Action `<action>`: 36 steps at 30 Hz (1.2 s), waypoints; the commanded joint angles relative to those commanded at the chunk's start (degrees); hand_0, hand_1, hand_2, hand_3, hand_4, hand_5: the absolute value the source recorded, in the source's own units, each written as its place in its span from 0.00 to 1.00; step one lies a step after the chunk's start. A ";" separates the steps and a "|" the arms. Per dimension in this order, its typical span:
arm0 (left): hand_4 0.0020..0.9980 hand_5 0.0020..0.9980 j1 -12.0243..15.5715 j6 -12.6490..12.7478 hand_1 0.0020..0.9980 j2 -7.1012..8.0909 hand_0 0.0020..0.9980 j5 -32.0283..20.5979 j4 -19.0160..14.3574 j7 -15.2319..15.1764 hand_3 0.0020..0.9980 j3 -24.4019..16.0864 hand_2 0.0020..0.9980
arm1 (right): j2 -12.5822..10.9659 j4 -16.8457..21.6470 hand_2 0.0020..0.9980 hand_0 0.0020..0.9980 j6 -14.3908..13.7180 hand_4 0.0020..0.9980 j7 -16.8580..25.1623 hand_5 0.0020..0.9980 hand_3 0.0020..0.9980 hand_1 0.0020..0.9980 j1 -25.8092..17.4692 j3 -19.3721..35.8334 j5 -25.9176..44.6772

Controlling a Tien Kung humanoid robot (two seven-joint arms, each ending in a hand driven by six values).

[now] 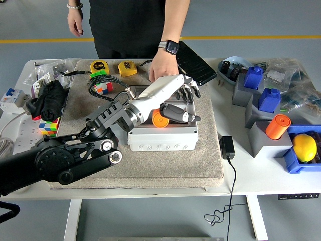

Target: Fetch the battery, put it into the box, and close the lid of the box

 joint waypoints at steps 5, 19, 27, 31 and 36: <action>0.98 0.38 4.26 0.56 0.54 3.59 0.34 0.31 -4.73 -0.49 0.53 -3.43 0.53 | 0.04 0.03 0.67 0.62 0.00 0.94 0.03 0.45 0.57 0.66 -0.15 -0.09 -0.07; 0.97 0.38 10.56 -0.33 0.58 9.56 0.36 2.09 -3.87 0.98 0.54 -4.78 0.57 | -0.09 0.29 0.67 0.62 -0.07 0.94 0.12 0.45 0.57 0.65 -0.32 0.48 -0.67; 0.97 0.39 12.71 -0.53 0.58 11.32 0.35 3.25 -3.25 1.16 0.55 -5.43 0.58 | -0.13 0.38 0.67 0.62 -0.10 0.94 0.17 0.45 0.57 0.65 -0.59 0.75 -1.02; 0.97 0.39 12.69 -0.84 0.58 11.29 0.35 2.98 -3.66 1.35 0.55 -4.65 0.58 | -0.15 0.41 0.67 0.62 -0.12 0.94 0.21 0.45 0.57 0.65 -0.68 1.08 -1.15; 0.97 0.39 11.41 -1.36 0.57 9.75 0.36 2.54 -3.78 1.89 0.55 -2.84 0.58 | -0.12 0.52 0.67 0.62 -0.14 0.94 0.29 0.45 0.57 0.65 -0.66 1.32 -1.15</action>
